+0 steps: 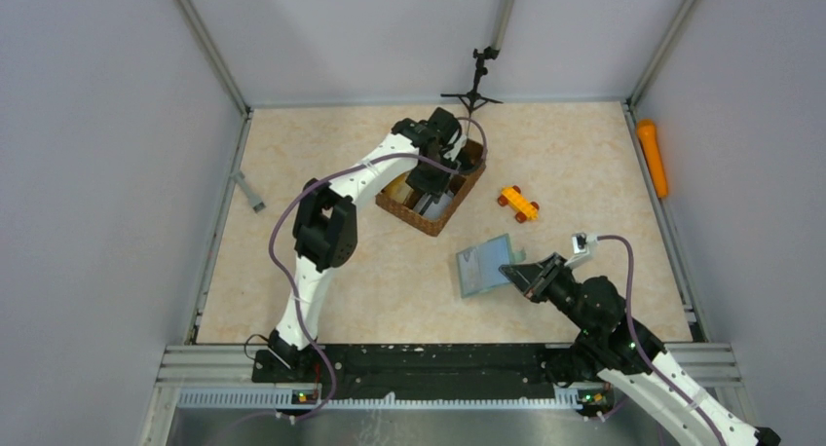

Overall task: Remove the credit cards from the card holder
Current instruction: Place the credit card in the storage box.

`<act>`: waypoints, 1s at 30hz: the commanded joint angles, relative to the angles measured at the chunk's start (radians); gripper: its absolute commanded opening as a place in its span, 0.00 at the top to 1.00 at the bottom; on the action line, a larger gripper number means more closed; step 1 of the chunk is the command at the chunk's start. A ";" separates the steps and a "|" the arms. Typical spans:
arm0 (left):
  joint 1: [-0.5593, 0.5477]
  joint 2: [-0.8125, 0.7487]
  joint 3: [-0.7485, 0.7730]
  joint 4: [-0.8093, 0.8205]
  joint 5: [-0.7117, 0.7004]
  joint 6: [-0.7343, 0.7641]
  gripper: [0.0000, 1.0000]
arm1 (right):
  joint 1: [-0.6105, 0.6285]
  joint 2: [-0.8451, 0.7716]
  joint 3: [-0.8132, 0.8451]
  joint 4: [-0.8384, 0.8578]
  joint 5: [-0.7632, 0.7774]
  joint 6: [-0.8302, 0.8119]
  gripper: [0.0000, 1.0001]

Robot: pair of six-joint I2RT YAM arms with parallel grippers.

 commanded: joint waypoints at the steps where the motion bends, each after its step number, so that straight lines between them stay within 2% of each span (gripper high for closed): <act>1: 0.006 -0.142 -0.023 0.037 -0.109 -0.028 0.44 | -0.003 -0.012 0.006 0.052 -0.013 0.023 1.00; 6: 0.006 -0.358 -0.180 0.128 -0.066 -0.065 0.39 | -0.003 -0.013 0.006 0.085 -0.021 0.032 1.00; 8: 0.006 -0.463 -0.285 0.205 -0.025 -0.091 0.28 | -0.003 -0.012 0.004 0.115 -0.033 0.037 1.00; 10: 0.006 -0.585 -0.428 0.322 0.009 -0.132 0.06 | -0.003 -0.013 0.000 0.152 -0.045 0.044 1.00; 11: 0.006 -0.641 -0.500 0.379 0.024 -0.161 0.02 | -0.003 -0.013 -0.004 0.174 -0.053 0.046 1.00; 16: 0.012 -0.955 -0.884 0.722 0.193 -0.359 0.01 | -0.003 -0.012 -0.014 0.290 -0.089 0.058 1.00; 20: 0.023 -1.117 -1.176 1.036 0.418 -0.567 0.01 | -0.003 -0.012 -0.045 0.435 -0.102 0.093 1.00; 24: 0.022 -1.185 -1.413 1.360 0.604 -0.784 0.01 | -0.003 -0.001 -0.074 0.523 -0.108 0.147 1.00; 30: 0.010 -1.210 -1.614 1.683 0.649 -0.959 0.01 | -0.003 0.026 -0.085 0.607 -0.141 0.199 1.00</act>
